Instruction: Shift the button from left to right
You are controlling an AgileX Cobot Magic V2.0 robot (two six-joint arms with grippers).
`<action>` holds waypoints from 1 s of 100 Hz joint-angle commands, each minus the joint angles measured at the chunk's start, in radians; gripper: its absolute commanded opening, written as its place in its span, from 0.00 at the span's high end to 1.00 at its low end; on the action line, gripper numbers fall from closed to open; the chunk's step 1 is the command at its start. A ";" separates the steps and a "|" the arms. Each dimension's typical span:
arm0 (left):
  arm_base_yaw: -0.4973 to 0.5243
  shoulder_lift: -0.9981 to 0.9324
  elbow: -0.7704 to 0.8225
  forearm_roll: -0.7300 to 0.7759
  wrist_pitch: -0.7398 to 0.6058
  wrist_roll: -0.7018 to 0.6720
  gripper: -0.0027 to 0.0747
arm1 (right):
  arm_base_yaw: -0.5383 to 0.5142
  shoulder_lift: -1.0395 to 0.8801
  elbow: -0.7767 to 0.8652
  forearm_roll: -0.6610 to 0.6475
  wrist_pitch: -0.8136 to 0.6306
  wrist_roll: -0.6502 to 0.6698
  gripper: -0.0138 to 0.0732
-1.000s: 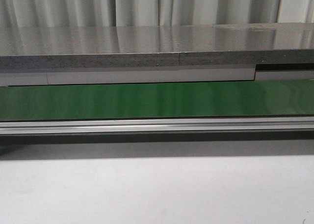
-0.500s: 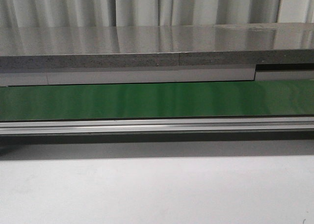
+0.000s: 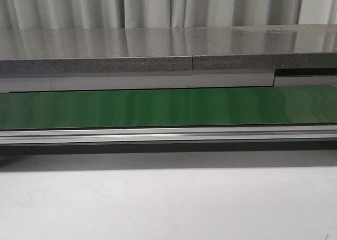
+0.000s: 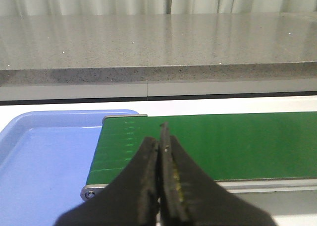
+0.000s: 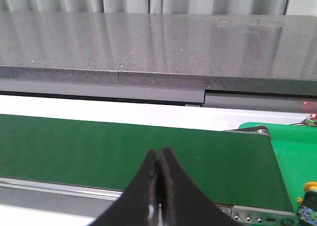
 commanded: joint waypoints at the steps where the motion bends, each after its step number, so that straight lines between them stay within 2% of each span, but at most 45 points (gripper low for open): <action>1: -0.009 0.009 -0.028 -0.009 -0.084 0.004 0.99 | 0.002 0.005 -0.024 0.006 -0.069 -0.002 0.92; 68: -0.009 0.009 -0.028 -0.009 -0.084 0.004 0.99 | 0.003 -0.005 -0.016 0.003 -0.065 -0.002 0.92; 89: -0.009 0.009 -0.028 -0.009 -0.084 0.004 0.99 | 0.003 -0.104 0.111 -0.034 -0.127 0.023 0.92; 100: -0.009 0.009 -0.028 -0.009 -0.084 0.004 0.99 | 0.003 -0.185 0.209 -0.070 -0.178 0.097 0.92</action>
